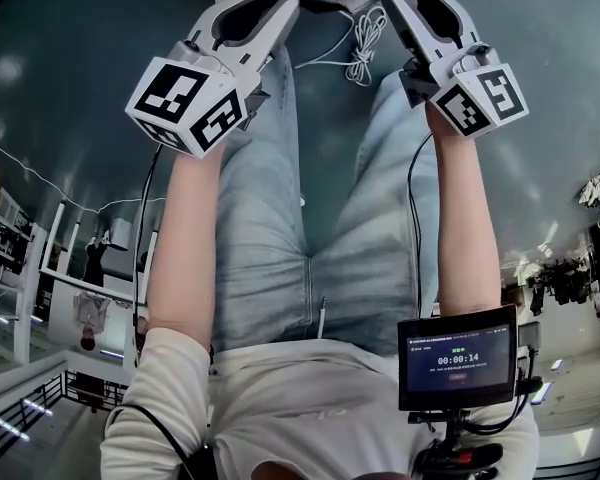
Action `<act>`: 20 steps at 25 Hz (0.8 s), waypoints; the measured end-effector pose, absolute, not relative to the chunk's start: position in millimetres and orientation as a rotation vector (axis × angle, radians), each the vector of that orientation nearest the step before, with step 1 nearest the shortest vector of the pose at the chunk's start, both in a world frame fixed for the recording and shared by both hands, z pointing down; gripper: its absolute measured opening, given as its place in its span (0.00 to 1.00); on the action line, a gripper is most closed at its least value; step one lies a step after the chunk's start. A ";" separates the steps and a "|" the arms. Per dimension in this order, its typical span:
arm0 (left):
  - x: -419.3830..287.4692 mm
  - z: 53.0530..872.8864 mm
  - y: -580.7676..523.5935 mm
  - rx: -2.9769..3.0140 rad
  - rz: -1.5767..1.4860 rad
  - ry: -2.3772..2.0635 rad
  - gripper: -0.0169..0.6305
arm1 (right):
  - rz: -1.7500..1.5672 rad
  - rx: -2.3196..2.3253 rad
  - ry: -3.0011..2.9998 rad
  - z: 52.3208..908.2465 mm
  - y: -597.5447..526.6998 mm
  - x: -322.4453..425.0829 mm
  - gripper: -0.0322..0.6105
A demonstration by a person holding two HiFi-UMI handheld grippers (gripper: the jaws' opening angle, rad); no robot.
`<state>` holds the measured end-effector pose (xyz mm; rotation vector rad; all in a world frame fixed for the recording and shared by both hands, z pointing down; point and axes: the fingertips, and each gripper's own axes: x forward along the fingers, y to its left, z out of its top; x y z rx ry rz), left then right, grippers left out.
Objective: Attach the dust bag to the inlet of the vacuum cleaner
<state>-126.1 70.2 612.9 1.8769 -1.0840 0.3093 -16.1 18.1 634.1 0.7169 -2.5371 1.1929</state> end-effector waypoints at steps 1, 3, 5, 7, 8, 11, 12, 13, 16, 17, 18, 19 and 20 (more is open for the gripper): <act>-125.2 612.5 69.9 1.877 0.308 -1.083 0.12 | 1.203 0.718 -2.539 632.3 16.1 -17.2 0.29; -125.4 613.1 69.6 1.878 0.307 -1.081 0.12 | 1.223 0.680 -2.493 645.4 22.4 -27.3 0.29; -126.9 614.0 71.6 1.874 0.311 -1.085 0.12 | 1.208 0.653 -2.454 659.0 32.4 -36.8 0.29; -127.0 614.1 73.5 1.866 0.303 -1.090 0.12 | 1.137 0.625 -2.435 665.4 39.5 -39.0 0.28; -127.1 614.3 73.7 1.863 0.299 -1.091 0.12 | 1.078 0.601 -2.425 668.3 42.7 -39.4 0.28; -129.8 615.6 74.3 1.859 0.300 -1.093 0.12 | 0.904 0.512 -2.383 677.8 54.0 -41.7 0.26; -130.4 615.8 74.5 1.856 0.298 -1.094 0.12 | 0.861 0.486 -2.367 680.9 57.6 -41.3 0.26; -130.5 616.1 74.5 1.852 0.295 -1.094 0.12 | 0.827 0.463 -2.353 683.8 60.7 -40.2 0.25; -129.9 615.7 73.5 1.845 0.288 -1.097 0.12 | 0.770 0.395 -2.346 686.5 67.1 -36.9 0.25; -129.5 614.7 72.7 1.846 0.286 -1.097 0.12 | 0.776 0.376 -2.364 682.3 67.7 -36.2 0.25; -129.0 613.3 71.7 1.852 0.283 -1.095 0.12 | 0.805 0.366 -2.397 673.9 66.4 -35.4 0.25; -128.5 611.5 70.4 1.862 0.278 -1.090 0.12 | 0.855 0.371 -2.442 662.1 63.4 -34.2 0.25; -128.0 609.3 68.9 1.878 0.274 -1.083 0.12 | 0.917 0.388 -2.489 649.3 59.4 -31.9 0.25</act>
